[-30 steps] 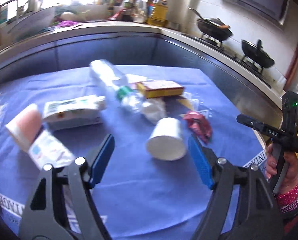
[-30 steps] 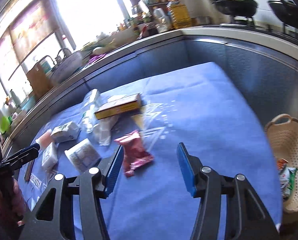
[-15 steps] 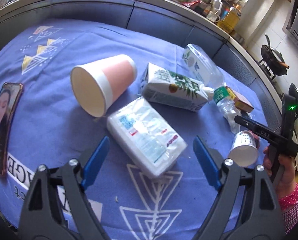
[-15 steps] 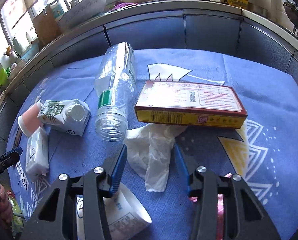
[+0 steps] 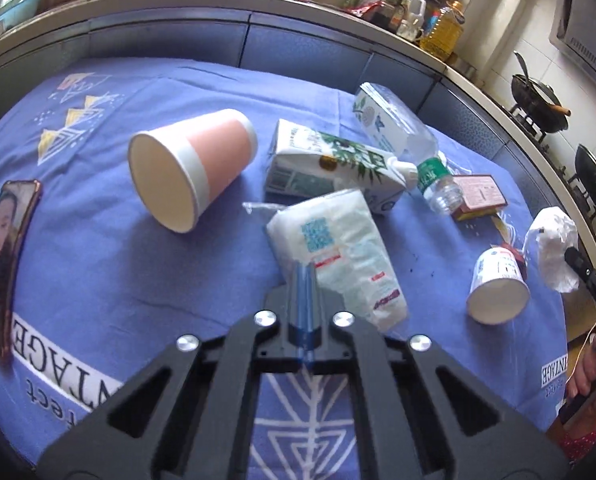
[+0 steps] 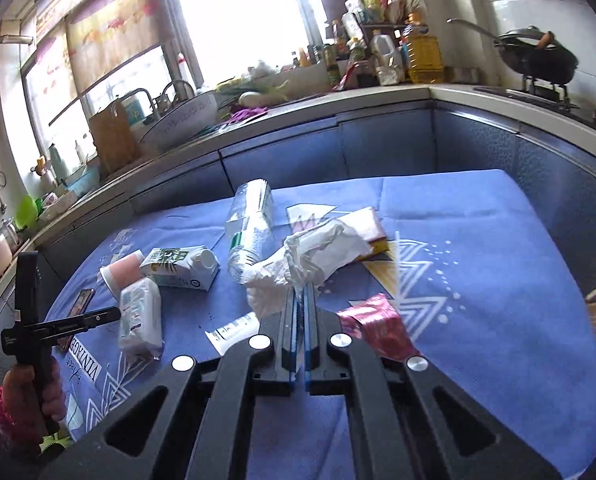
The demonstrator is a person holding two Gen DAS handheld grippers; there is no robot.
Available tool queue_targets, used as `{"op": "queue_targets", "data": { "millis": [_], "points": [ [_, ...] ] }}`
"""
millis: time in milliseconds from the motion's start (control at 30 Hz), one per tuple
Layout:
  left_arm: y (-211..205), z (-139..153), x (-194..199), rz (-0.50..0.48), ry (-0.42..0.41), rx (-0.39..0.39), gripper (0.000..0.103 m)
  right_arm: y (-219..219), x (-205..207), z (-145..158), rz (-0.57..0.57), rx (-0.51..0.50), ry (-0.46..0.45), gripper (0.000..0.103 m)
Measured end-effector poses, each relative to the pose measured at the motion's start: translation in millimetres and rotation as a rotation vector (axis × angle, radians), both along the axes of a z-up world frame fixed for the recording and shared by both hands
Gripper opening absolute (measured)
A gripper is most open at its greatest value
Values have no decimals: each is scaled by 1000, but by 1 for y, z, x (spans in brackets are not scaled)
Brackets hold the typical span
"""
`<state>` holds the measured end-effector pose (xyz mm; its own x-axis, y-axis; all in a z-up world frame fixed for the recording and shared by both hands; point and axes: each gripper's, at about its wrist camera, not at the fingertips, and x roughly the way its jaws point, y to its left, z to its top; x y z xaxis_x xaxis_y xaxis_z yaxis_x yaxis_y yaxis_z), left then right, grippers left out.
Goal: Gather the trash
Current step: 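Grasp the white tissue with the right tool while the left grasps the tissue pack, then carry the tissue and tissue pack over the beige basket and open both tools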
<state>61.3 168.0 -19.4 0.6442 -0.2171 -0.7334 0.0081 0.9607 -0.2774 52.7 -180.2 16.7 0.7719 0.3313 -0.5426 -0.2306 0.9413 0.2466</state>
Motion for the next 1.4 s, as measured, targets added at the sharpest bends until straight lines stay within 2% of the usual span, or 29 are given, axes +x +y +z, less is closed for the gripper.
{"op": "queue_targets", "data": {
  "millis": [100,167,200,233,300,367,433,567,633,667,700,733,767,800,833,900,933,1000,1067,1167,1233,1267,1300,1400],
  "points": [
    [-13,2,-13,-78,-10,18,1,-19,-20,-18,-61,44,36,3],
    [-17,-1,-15,-80,14,27,3,-27,-32,-34,-78,53,85,3],
    [-18,-3,-14,-74,28,33,17,-28,-35,-41,-81,53,109,3],
    [-17,-5,-12,-56,40,46,44,-28,-39,-49,-78,57,135,3],
    [-12,-5,-7,-1,43,40,72,-28,-48,-60,-69,55,182,3],
    [-10,-2,2,-4,54,-6,74,-24,-52,-68,-64,54,203,4],
    [-14,0,14,6,86,-6,82,-23,-51,-74,-51,91,212,4],
    [-38,0,38,-12,129,51,83,-25,-52,-76,-74,133,179,6],
    [-52,-5,44,-24,140,116,84,-25,-52,-76,-69,135,169,10],
    [-57,-8,46,-18,149,153,84,-25,-51,-75,-63,134,175,18],
    [-61,-12,47,-9,150,186,85,-25,-52,-75,-57,134,182,34],
    [-62,-15,46,-4,150,197,85,-26,-53,-75,-57,140,183,45],
    [-60,-19,45,3,156,200,85,-28,-55,-75,-61,152,176,61],
    [-57,-23,44,11,162,198,84,-29,-57,-74,-65,165,167,65],
    [-54,-27,41,10,163,190,79,-30,-59,-72,-66,165,161,65],
    [-46,-30,34,-15,142,136,71,-27,-61,-68,-70,111,146,65],
    [-44,-30,30,-16,129,141,66,-24,-61,-66,-77,67,130,65],
    [-42,-28,22,-29,112,152,63,-19,-61,-63,-77,4,114,65],
    [-41,-25,14,-46,102,124,62,-16,-57,-65,-69,-24,118,65],
    [-42,-14,-1,-99,67,94,62,-12,-51,-74,-61,-46,173,64],
    [-50,-3,-12,-148,36,76,62,-14,-50,-82,-59,-36,204,49],
    [-55,2,-17,-178,23,61,62,-16,-49,-86,-53,-19,221,30],
    [-61,6,-22,-215,13,44,62,-18,-49,-89,-48,3,238,16],
    [-80,16,-32,-287,-9,23,62,-22,-52,-91,-53,26,239,5]
  ]
}}
